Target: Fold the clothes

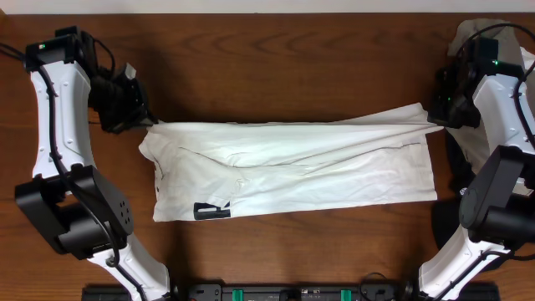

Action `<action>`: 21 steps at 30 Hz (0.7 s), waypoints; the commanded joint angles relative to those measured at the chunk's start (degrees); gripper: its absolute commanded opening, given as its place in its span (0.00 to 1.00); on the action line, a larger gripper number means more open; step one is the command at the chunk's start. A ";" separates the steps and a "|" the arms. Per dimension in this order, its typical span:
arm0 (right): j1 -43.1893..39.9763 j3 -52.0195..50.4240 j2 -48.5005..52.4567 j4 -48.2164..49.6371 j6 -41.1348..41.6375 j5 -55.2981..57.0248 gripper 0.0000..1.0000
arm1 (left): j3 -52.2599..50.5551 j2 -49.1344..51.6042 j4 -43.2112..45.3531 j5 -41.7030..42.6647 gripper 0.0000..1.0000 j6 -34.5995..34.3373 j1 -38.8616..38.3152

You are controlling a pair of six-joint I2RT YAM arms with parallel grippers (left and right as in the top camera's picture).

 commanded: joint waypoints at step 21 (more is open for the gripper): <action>-0.70 -0.04 -1.46 -8.90 -1.62 2.91 0.04 | -0.07 -0.55 -12.35 -14.64 0.06 -3.67 0.39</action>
